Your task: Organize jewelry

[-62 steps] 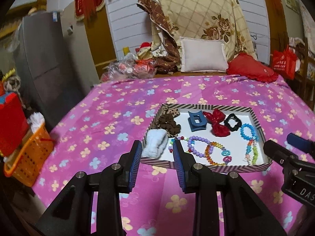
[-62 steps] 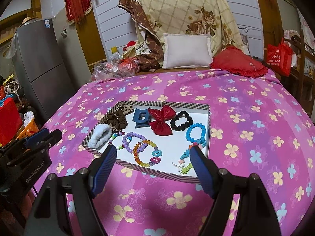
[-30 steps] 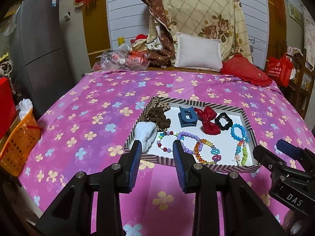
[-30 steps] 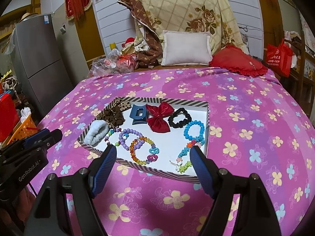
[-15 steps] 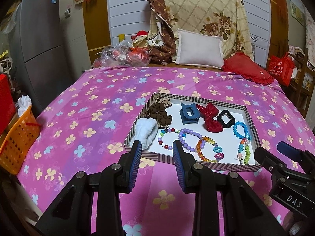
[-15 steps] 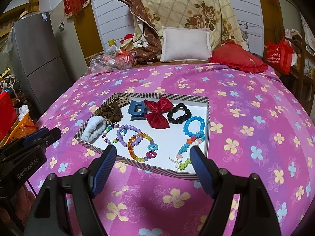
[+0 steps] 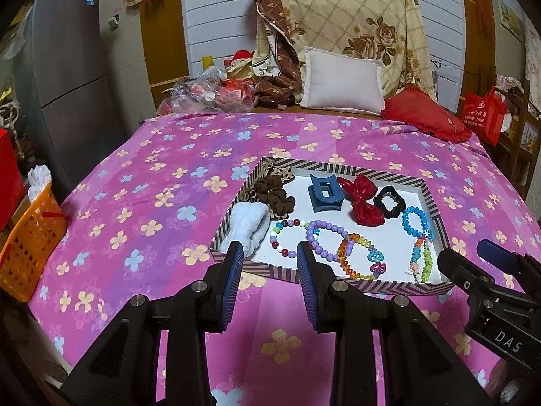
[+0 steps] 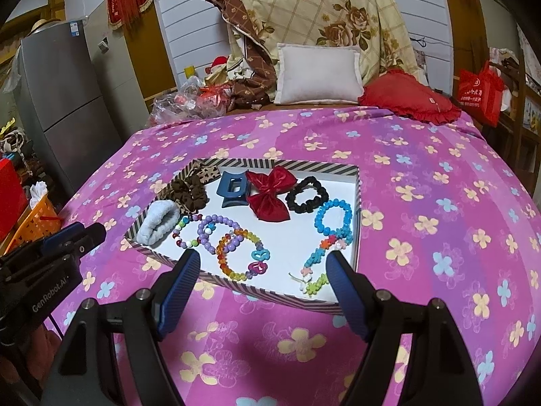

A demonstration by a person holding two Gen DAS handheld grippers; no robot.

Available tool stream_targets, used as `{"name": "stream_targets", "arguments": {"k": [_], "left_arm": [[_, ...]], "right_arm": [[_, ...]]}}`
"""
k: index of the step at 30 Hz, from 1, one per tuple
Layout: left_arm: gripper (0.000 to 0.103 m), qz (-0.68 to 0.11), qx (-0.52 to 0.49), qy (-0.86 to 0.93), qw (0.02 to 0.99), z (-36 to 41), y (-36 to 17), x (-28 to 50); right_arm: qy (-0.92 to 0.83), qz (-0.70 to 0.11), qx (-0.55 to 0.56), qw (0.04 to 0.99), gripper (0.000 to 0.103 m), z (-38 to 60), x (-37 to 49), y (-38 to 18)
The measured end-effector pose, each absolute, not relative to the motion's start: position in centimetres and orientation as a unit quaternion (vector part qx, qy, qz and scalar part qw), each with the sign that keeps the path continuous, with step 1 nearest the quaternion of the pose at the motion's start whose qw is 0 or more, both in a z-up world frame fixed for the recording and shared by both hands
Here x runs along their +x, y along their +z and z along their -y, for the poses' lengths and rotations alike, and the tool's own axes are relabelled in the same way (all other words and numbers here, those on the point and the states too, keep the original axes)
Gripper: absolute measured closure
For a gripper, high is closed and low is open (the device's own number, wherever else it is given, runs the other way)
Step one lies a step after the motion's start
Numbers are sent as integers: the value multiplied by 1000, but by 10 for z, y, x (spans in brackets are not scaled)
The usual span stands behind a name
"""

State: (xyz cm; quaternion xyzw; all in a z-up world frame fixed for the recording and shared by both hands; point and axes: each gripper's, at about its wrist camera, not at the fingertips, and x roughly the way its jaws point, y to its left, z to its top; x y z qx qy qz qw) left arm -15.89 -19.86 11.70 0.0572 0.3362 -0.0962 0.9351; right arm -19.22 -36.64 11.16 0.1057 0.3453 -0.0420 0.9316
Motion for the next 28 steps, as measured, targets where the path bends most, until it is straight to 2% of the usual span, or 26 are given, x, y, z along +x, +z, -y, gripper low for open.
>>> {"name": "stream_targets", "arguments": {"k": [28], "left_arm": [[77,-343,67,-96,932,202,108,-146]], "right_arm": [[-48,-353,104,929,23,377,-186,102]]}}
